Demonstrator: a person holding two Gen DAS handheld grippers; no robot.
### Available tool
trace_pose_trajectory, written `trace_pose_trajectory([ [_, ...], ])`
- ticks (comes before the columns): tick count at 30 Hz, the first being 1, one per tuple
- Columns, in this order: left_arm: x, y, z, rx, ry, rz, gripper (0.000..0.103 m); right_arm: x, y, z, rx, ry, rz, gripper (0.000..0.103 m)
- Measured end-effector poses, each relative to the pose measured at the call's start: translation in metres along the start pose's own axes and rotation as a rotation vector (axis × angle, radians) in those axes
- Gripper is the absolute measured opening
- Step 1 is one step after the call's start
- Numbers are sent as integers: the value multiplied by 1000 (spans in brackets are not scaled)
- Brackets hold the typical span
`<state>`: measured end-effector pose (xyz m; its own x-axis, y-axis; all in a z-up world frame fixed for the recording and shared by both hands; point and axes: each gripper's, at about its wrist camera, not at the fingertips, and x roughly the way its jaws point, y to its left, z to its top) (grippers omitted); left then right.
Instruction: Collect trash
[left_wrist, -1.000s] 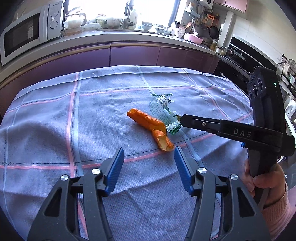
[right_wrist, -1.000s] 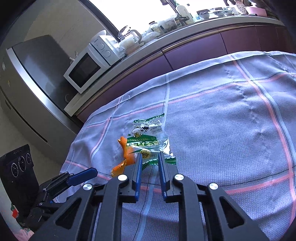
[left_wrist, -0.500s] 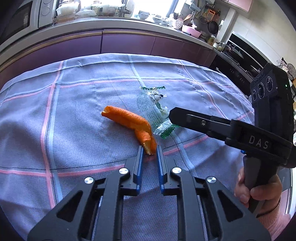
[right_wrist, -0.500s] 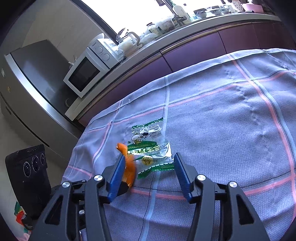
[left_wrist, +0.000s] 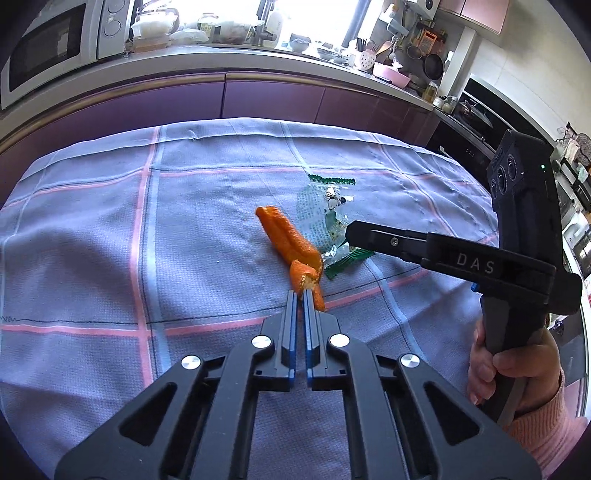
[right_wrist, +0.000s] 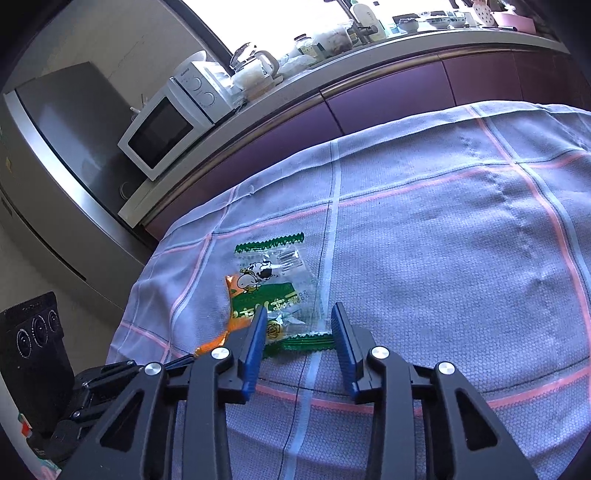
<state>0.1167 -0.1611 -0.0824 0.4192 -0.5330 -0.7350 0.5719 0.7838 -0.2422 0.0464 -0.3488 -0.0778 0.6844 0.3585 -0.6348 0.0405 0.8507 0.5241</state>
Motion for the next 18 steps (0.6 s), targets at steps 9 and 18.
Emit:
trace_pose_trajectory([
  [9, -21, 16, -10, 7, -32, 36, 4, -11, 2, 4, -2, -43, 20, 52],
  [18, -21, 16, -13, 14, -37, 31, 34, 8, 15, 6, -17, -5, 1, 59],
])
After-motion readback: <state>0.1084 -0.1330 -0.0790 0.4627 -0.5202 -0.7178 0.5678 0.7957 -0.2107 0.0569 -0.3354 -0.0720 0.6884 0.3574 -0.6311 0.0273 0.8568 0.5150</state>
